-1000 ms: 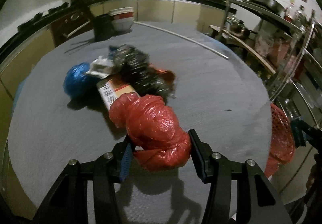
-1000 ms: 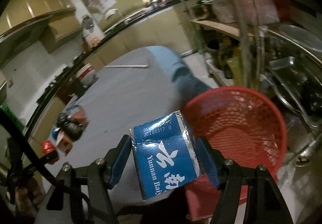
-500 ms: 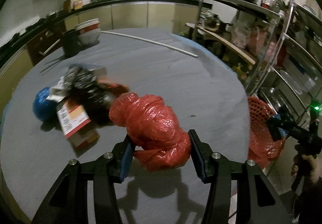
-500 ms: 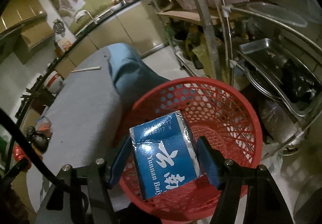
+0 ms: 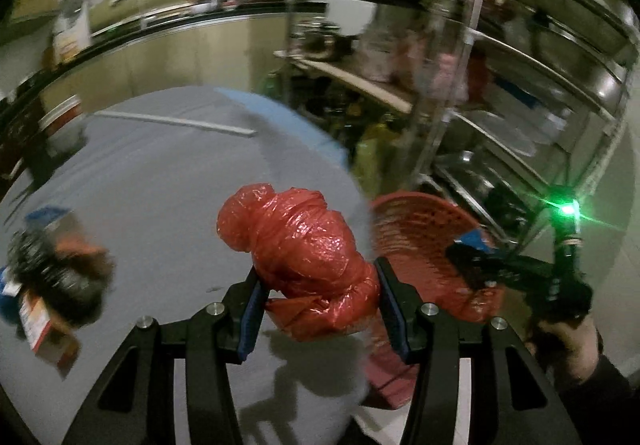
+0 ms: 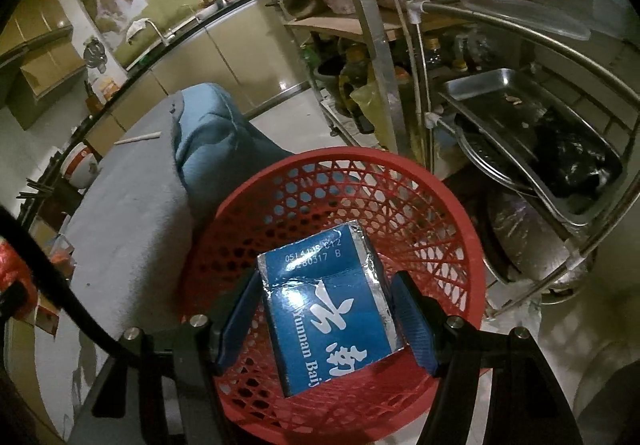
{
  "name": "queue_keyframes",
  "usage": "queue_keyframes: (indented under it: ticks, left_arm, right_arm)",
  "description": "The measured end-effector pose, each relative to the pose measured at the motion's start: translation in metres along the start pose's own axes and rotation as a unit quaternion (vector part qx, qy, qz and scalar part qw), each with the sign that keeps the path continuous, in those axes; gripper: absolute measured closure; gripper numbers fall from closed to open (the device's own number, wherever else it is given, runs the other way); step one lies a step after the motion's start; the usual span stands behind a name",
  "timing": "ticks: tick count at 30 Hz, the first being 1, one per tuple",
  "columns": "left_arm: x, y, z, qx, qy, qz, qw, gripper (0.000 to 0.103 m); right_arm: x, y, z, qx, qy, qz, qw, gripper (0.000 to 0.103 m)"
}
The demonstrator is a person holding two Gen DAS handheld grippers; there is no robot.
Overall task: Collect trash
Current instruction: 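Carry the blue packet to the red basket with the right tool while the left tool grasps the red bag, then open the right tool to drop the blue packet while the left tool drops the red bag into the basket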
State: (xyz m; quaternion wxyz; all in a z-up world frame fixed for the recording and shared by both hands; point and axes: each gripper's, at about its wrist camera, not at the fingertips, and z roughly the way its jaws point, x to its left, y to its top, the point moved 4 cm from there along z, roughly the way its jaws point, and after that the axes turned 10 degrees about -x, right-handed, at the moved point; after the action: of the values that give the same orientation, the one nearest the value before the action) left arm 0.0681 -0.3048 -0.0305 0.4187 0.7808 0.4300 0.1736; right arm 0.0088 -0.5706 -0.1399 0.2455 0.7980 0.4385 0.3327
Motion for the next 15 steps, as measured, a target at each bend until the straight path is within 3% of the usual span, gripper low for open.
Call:
queue_keyframes:
  ticks: [6, 15]
  left_arm:
    - [-0.038, 0.011, 0.009, -0.002, -0.032, 0.024, 0.9992, 0.049]
    - [-0.052, 0.010, 0.032, 0.015, -0.032, 0.035, 0.9988, 0.049]
  right_arm:
    - [-0.003, 0.003, 0.002, -0.001, -0.012, -0.006, 1.000, 0.032]
    - [-0.008, 0.005, 0.002, -0.003, -0.014, -0.005, 1.000, 0.031]
